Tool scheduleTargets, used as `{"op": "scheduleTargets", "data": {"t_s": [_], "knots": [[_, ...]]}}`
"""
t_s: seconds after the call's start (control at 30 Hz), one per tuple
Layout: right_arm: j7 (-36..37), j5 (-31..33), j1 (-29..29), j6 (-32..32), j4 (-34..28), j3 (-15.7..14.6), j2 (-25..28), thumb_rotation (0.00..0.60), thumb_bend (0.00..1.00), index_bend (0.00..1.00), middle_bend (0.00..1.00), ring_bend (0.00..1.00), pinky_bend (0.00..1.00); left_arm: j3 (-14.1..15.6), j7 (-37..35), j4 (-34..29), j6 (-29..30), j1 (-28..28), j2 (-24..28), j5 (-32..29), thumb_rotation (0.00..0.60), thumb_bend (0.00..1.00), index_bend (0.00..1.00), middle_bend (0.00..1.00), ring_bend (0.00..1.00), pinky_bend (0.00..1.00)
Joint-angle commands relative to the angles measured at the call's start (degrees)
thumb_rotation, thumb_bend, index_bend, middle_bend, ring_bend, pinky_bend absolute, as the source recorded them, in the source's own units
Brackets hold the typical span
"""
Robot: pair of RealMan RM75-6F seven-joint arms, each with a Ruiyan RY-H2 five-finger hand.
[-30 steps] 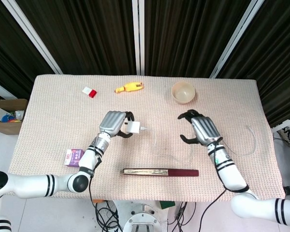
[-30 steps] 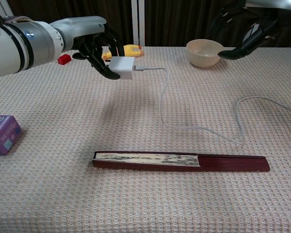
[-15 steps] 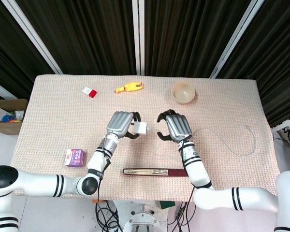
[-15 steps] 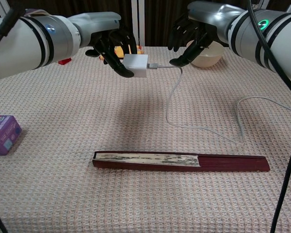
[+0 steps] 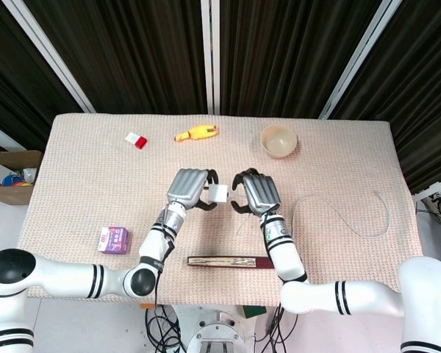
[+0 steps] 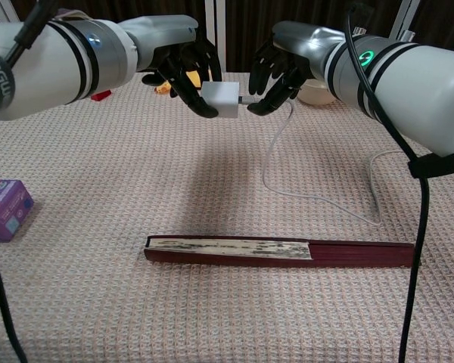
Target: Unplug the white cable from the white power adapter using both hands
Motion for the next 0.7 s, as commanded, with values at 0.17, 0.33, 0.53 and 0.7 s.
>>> {"op": "scheduleTargets", "data": {"t_s": [0.17,0.33,0.53,0.7], "knots": [[0.0,0.3,0.3,-0.3,0.4,0.2,-0.4,0.600,0.32,0.55,0.40,0.20,0.42,0.2,-0.2,-0.3,0.3,-0.1,0.1,0.3,0.590,0.31,0.56,0.53,0.69,0.91],[0.0,0.7,0.6,-0.5,0.6,0.5,-0.7,0.600,0.33,0.56,0.40,0.20,0.42,0.4,-0.2,-0.5,0.6,-0.3,0.0,0.7,0.589,0.31,0.56,0.52,0.69,0.91],[0.2,1.3,0.7,-0.9,0.8,0.7,-1.1,0.600,0.37,0.59,0.41,0.21,0.42,0.6,-0.8,-0.4,0.5,0.0,0.0,1.0,0.591,0.31,0.56,0.52,0.69,0.91],[0.4,0.9,0.8,-0.7,1.3,0.6,-1.4,0.600,0.40,0.61,0.41,0.22,0.42,1.0,-0.6,-0.7,0.5,0.0,0.3,0.9,0.591,0.31,0.56,0.52,0.69,0.91]]}}
